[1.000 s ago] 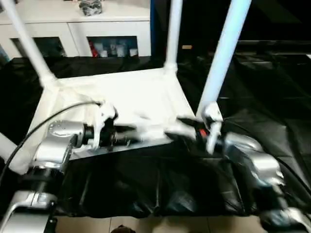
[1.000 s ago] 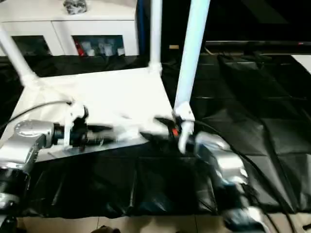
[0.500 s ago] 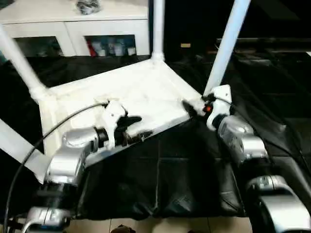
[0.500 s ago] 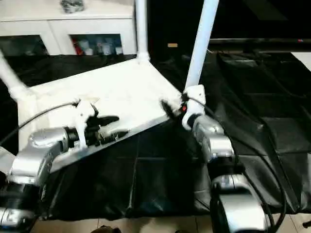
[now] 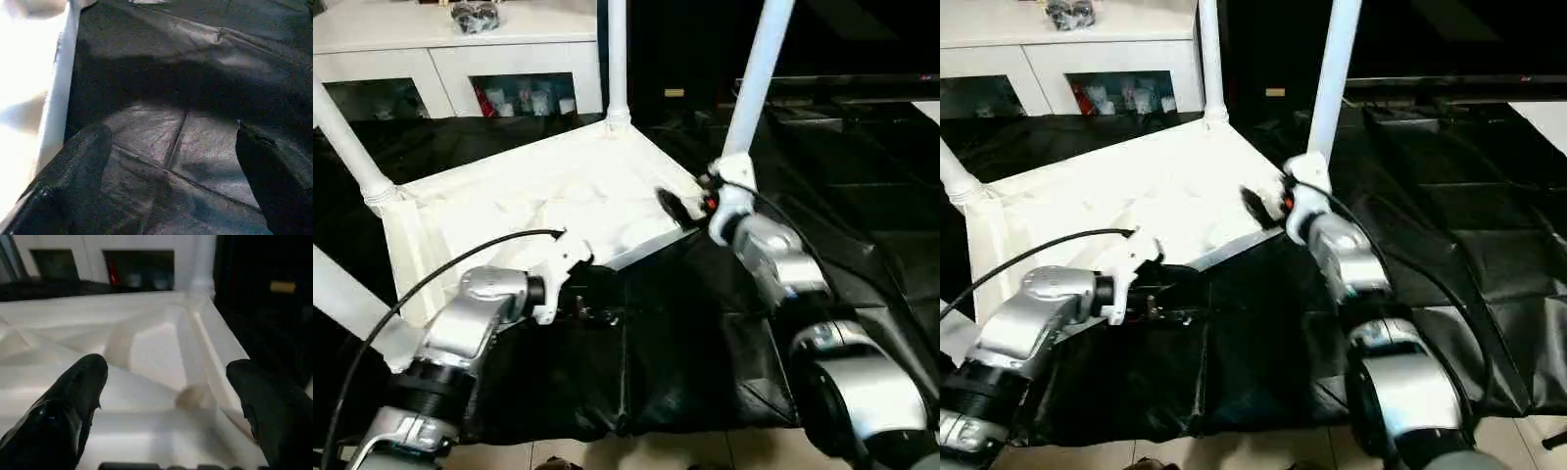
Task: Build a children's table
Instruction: Rotate table base
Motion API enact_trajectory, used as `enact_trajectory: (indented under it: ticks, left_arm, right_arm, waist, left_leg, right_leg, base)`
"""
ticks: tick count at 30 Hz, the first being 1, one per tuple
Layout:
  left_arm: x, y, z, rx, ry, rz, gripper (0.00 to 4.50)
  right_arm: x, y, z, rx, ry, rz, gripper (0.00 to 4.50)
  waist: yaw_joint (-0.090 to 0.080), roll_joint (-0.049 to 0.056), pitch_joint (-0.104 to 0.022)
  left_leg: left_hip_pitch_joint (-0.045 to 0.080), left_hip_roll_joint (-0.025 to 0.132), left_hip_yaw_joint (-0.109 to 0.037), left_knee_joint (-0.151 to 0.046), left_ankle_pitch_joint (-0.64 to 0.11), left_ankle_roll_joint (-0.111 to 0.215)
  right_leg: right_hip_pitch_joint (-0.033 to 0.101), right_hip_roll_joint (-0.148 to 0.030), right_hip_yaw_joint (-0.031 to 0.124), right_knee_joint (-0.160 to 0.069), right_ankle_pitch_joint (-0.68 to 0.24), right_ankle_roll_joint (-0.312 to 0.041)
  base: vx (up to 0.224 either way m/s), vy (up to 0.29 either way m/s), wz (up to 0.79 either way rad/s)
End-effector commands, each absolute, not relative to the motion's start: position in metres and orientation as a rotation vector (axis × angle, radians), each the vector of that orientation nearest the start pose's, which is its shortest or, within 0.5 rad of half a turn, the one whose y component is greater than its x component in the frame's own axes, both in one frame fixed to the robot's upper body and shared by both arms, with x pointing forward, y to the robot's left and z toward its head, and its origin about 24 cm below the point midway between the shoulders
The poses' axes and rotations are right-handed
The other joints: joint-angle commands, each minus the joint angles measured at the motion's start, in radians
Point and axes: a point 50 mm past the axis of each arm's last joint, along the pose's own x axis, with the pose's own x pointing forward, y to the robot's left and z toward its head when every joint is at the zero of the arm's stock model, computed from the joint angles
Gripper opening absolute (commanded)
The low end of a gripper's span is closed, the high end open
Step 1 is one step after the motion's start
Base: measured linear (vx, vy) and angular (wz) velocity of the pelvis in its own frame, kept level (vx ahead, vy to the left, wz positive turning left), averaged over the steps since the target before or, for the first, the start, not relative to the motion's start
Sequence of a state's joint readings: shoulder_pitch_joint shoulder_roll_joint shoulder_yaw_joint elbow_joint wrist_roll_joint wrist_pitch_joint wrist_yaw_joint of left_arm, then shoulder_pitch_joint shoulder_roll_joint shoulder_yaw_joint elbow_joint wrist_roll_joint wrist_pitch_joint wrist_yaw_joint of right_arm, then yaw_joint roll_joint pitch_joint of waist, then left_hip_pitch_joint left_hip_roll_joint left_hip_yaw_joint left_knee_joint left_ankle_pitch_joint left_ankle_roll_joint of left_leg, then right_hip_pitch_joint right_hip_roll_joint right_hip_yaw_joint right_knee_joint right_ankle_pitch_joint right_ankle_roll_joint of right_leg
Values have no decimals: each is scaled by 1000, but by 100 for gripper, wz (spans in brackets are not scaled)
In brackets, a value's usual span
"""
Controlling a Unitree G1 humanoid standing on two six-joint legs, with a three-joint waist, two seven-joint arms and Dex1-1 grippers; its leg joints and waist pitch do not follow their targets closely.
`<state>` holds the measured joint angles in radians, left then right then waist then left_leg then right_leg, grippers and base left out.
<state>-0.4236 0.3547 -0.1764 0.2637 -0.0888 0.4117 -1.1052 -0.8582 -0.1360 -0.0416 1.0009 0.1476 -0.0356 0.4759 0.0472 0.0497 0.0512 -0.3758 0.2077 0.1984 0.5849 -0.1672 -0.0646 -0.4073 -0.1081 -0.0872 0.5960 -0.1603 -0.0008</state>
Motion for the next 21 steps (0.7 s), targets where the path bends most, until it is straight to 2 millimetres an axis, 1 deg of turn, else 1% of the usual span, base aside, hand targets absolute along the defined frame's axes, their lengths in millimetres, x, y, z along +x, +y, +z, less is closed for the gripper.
enact_trajectory:
  ticks: [1,2,3,4,5,6,7,8,9,10,11,12,13,14,16,18,19,20,21]
  left_arm:
    - [297,141,55,219,474,-1153,449]
    - [297,144,53,241,484,-1139,449]
    - [297,145,51,254,491,-1131,449]
    - [297,148,50,267,499,-1126,449]
    - [297,151,49,282,509,-1118,449]
    - [296,153,48,290,516,-1116,449]
    - [296,154,48,293,518,-1116,449]
    - [294,157,47,303,524,-1111,449]
    - [294,159,46,308,526,-1105,449]
    - [293,162,45,318,528,-1094,449]
    - [293,162,45,319,528,-1093,449]
    - [294,164,45,330,527,-1076,449]
    - [294,164,45,331,527,-1075,449]
    - [296,166,44,347,521,-1058,449]
    - [301,171,44,392,498,-1006,449]
    - [303,171,44,395,477,-988,449]
    - [303,170,45,383,465,-982,449]
    - [302,168,46,357,434,-980,449]
    - [302,168,47,353,428,-980,449]
  right_arm:
    - [391,-120,91,40,117,469,450]
    - [393,-122,93,47,112,427,450]
    - [395,-123,94,43,111,395,450]
    - [397,-126,94,47,113,356,450]
    - [399,-131,95,62,118,296,450]
    - [401,-135,97,65,117,252,450]
    - [401,-138,97,69,118,231,450]
    - [403,-146,99,87,121,164,450]
    - [404,-152,100,91,121,123,450]
    - [405,-161,102,105,121,62,450]
    - [405,-162,102,105,121,61,450]
    - [405,-170,103,106,120,16,450]
    - [405,-170,103,105,120,13,450]
    - [405,-175,103,101,118,-4,450]
    - [405,-186,106,91,108,-43,450]
    - [405,-188,107,90,103,-46,450]
    - [405,-188,107,85,100,-40,450]
    - [406,-187,108,80,94,-19,450]
    - [406,-187,108,79,93,-15,450]
  waist:
    - [-4,-3,-68]
    - [-6,-2,-69]
    - [-8,-9,-70]
    - [-7,-5,-70]
    - [-8,-4,-71]
    - [-9,-12,-72]
    - [-7,-8,-74]
    - [-4,-8,-73]
    - [-2,-6,-73]
    - [2,-16,-73]
    - [7,-12,-74]
    - [13,-9,-73]
    - [15,-9,-74]
    - [20,-19,-74]
    - [31,-14,-72]
    - [33,-14,-73]
    - [33,-17,-74]
    - [32,-15,-74]
    - [31,-17,-74]
  left_leg:
    - [19,16,-10,-67,-294,13]
    - [20,16,-11,-66,-296,10]
    - [18,15,-11,-66,-290,12]
    - [18,15,-11,-66,-281,11]
    - [17,15,-12,-65,-277,10]
    - [16,14,-11,-65,-274,14]
    - [19,16,-11,-64,-267,14]
    - [20,16,-9,-63,-261,18]
    - [20,17,-9,-64,-253,17]
    - [23,18,-6,-63,-255,18]
    - [25,18,-6,-63,-256,18]
    - [30,18,-3,-62,-260,16]
    - [32,19,-2,-61,-260,15]
    - [30,19,0,-61,-254,17]
    - [27,17,-1,-62,-263,12]
    - [26,16,-2,-62,-269,7]
    - [22,15,-3,-61,-258,7]
    - [17,15,-4,-62,-250,8]
    - [15,15,-5,-61,-245,10]
  right_leg:
    - [46,-32,39,-67,-290,-227]
    - [43,-32,39,-66,-290,-228]
    - [45,-31,38,-66,-285,-227]
    - [46,-32,38,-64,-280,-227]
    - [44,-33,39,-63,-278,-228]
    - [46,-32,38,-62,-268,-233]
    - [44,-34,39,-60,-260,-237]
    - [42,-33,40,-59,-247,-241]
    - [42,-32,39,-56,-236,-244]
    - [40,-30,39,-57,-229,-242]
    - [38,-31,40,-55,-227,-242]
    - [33,-29,41,-57,-223,-237]
    - [32,-28,41,-56,-217,-237]
    - [32,-26,42,-56,-210,-235]
    - [33,-28,43,-57,-242,-215]
    - [33,-28,44,-57,-252,-205]
    - [36,-29,45,-55,-241,-204]
    - [39,-30,45,-53,-235,-204]
    - [41,-30,44,-52,-231,-205]
  base:
    - [0,0,0]
    - [0,0,0]
    - [0,0,0]
    - [0,0,0]
    - [0,0,0]
    - [0,0,0]
    - [0,0,0]
    - [0,0,0]
    - [0,0,0]
    - [0,0,0]
    - [0,0,0]
    - [0,0,0]
    - [0,0,0]
    - [0,0,0]
    - [0,0,0]
    - [0,0,0]
    - [0,0,0]
    - [0,0,0]
    - [0,0,0]
